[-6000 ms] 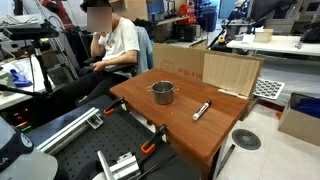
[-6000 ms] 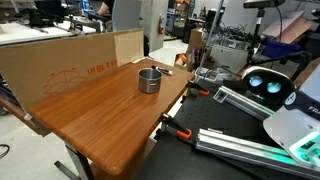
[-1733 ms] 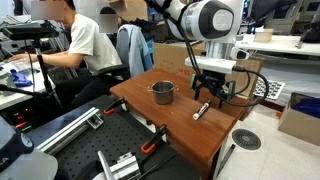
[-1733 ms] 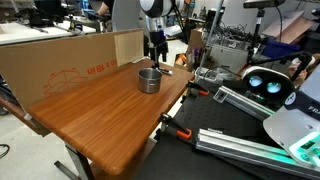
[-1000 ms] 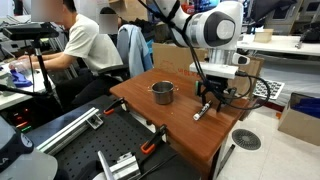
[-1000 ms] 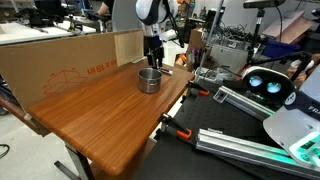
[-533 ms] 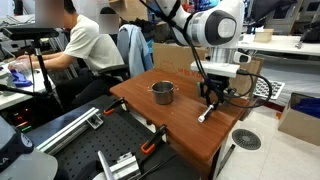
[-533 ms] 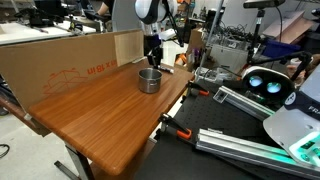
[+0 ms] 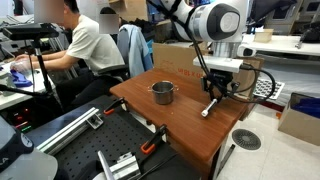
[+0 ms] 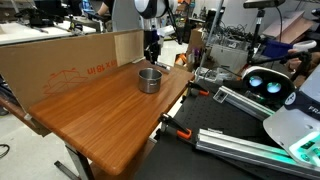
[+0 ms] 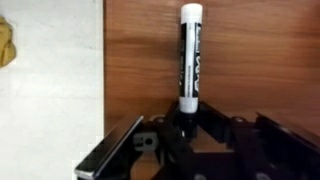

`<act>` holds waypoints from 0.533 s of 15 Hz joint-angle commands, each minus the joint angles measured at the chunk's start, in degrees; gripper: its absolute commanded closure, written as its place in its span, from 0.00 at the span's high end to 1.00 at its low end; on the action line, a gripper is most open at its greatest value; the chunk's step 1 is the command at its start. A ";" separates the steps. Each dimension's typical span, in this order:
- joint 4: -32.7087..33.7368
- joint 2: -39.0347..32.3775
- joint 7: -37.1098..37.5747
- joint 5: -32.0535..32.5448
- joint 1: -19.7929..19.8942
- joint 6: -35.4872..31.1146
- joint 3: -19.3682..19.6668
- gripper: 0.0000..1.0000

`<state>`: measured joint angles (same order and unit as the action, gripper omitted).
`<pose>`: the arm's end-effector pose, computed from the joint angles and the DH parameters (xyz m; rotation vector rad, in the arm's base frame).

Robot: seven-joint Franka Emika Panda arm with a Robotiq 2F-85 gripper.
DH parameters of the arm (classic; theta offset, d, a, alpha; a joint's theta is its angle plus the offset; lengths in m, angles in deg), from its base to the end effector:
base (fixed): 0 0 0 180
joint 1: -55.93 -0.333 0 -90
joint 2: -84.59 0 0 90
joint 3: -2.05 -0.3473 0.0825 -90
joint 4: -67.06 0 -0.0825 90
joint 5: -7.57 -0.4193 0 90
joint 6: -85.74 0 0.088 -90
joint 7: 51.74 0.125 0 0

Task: Pick up the marker and put it in the bowl

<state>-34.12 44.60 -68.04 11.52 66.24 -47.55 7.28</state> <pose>0.6594 -0.1824 0.1372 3.0638 0.1246 -0.2457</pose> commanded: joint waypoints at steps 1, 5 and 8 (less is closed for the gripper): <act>-3.81 4.46 -0.49 -1.80 1.78 -4.32 -1.98 0.06; -10.65 11.20 -0.08 -1.50 0.74 -13.16 -2.14 0.06; -17.72 16.60 -0.22 -0.59 -0.52 -22.31 -3.08 0.06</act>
<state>-43.67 55.58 -68.04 10.53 66.19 -61.36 5.19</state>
